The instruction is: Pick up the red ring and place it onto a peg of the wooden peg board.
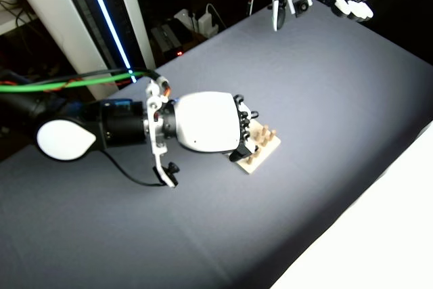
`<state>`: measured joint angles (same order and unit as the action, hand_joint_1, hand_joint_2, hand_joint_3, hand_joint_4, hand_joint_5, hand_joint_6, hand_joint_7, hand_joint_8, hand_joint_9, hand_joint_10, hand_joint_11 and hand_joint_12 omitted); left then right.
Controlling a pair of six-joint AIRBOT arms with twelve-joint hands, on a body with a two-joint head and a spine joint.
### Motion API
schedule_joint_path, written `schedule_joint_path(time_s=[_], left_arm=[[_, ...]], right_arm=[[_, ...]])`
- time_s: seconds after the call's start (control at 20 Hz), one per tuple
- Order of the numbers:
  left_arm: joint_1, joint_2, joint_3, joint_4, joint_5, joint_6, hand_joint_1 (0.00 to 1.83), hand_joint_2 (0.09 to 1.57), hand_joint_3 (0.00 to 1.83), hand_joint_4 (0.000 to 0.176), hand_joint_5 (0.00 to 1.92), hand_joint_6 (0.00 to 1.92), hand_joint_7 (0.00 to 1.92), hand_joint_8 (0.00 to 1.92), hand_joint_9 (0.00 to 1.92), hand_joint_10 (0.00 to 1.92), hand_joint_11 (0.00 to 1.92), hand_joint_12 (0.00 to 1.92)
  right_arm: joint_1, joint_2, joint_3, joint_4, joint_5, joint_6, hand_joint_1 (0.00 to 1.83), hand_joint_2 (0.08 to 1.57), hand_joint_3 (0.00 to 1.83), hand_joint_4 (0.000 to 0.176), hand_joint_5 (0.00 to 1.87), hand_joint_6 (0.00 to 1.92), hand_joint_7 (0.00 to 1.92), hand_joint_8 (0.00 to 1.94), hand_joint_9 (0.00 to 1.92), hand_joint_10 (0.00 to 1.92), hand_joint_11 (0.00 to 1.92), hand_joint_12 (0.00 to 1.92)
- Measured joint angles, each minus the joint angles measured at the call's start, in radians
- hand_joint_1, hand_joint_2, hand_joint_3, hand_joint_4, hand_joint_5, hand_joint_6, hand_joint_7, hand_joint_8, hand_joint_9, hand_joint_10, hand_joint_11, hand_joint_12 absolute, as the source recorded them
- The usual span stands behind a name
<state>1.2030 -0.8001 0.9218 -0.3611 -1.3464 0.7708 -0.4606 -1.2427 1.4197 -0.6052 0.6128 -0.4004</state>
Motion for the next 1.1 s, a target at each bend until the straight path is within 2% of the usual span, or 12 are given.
schedule_joint_path(time_s=[0.05,0.15,0.2,0.35,0.4,0.5,0.55,0.65,0.75,1.0,1.05,1.1], left_arm=[[0.000,0.000,0.000,0.006,0.000,0.000,0.68,1.01,0.00,0.069,0.00,0.00,0.00,0.00,0.00,0.00,0.01,0.01],[0.000,0.000,0.000,0.008,0.000,0.000,0.70,1.01,0.00,0.059,0.00,0.00,0.00,0.00,0.00,0.00,0.02,0.01],[0.000,0.000,0.000,0.003,0.000,0.000,0.69,1.01,0.00,0.059,0.00,0.00,0.00,0.00,0.00,0.00,0.02,0.01],[0.000,0.000,0.000,0.001,0.000,0.000,0.65,1.01,0.00,0.052,0.00,0.00,0.00,0.00,0.00,0.00,0.03,0.02],[0.000,0.000,-0.001,0.003,0.000,0.000,0.65,1.01,0.00,0.038,0.00,0.00,0.01,0.00,0.00,0.00,0.03,0.02],[0.000,0.000,-0.001,0.005,0.000,-0.001,0.68,1.00,0.00,0.058,0.00,0.00,0.00,0.00,0.00,0.00,0.00,0.00],[0.000,0.000,0.000,0.005,0.000,-0.001,0.67,1.01,0.00,0.052,0.01,0.00,0.00,0.00,0.00,0.00,0.01,0.00],[0.000,0.000,0.000,0.006,0.000,-0.001,0.64,1.02,0.00,0.062,0.00,0.00,0.00,0.00,0.00,0.00,0.02,0.01],[0.000,0.000,0.000,0.006,0.000,-0.001,0.66,1.02,0.00,0.054,0.00,0.00,0.00,0.00,0.00,0.00,0.01,0.01],[0.002,0.000,0.000,0.008,0.001,-0.005,0.69,1.03,0.00,0.034,0.02,0.00,0.00,0.00,0.00,0.00,0.01,0.01],[0.002,0.000,0.000,0.008,0.001,-0.005,0.68,1.02,0.00,0.044,0.02,0.00,0.00,0.00,0.00,0.00,0.00,0.00],[0.002,0.000,0.000,0.008,0.001,-0.005,0.66,1.01,0.00,0.044,0.02,0.00,0.00,0.00,0.00,0.00,0.02,0.01]], right_arm=[[0.000,0.000,0.000,-0.005,-0.006,0.000,1.41,1.02,0.00,0.000,1.12,0.53,1.36,0.19,1.16,0.96,0.94,1.12],[0.000,0.000,0.000,-0.013,-0.013,0.000,1.41,1.02,0.00,0.000,1.14,0.48,1.33,0.26,1.16,0.98,0.96,1.14],[0.000,0.000,0.000,-0.016,-0.016,0.000,1.40,1.03,0.00,0.000,1.14,0.45,1.25,0.44,1.12,1.04,0.93,1.18],[0.000,0.000,0.000,-0.016,-0.027,0.000,1.40,1.05,0.00,0.000,1.14,0.44,1.15,0.66,1.05,1.16,0.87,1.28],[0.000,0.000,0.000,-0.018,-0.030,0.000,1.32,1.04,0.00,0.000,1.24,0.30,1.15,0.88,1.07,1.00,0.85,1.38],[0.000,-0.001,0.000,-0.021,-0.035,0.001,1.30,1.03,0.00,0.000,1.30,0.16,1.16,0.91,1.15,0.84,0.88,1.36],[0.000,-0.006,0.003,-0.020,-0.037,0.001,1.30,1.04,0.00,0.000,1.29,0.13,1.14,0.97,1.14,0.89,0.88,1.41],[0.002,-0.013,0.008,-0.019,-0.042,0.003,1.29,1.06,0.00,0.000,1.25,0.19,1.09,1.07,1.06,1.04,0.85,1.51],[0.002,-0.019,0.014,-0.019,-0.043,0.002,1.28,1.09,0.01,0.000,1.17,0.31,1.01,1.22,1.00,1.43,0.90,1.72],[0.003,-0.026,0.019,-0.019,-0.050,0.002,1.29,1.06,0.00,0.000,1.18,0.36,1.12,1.02,1.08,1.05,0.87,1.49],[0.003,-0.027,0.019,-0.019,-0.049,0.002,1.38,1.05,0.00,0.000,1.24,0.18,1.13,0.81,1.03,1.22,0.81,1.43],[0.003,-0.031,0.023,-0.019,-0.048,0.002,1.39,1.06,0.00,0.000,1.18,0.33,1.13,0.74,1.00,1.22,0.79,1.38]])
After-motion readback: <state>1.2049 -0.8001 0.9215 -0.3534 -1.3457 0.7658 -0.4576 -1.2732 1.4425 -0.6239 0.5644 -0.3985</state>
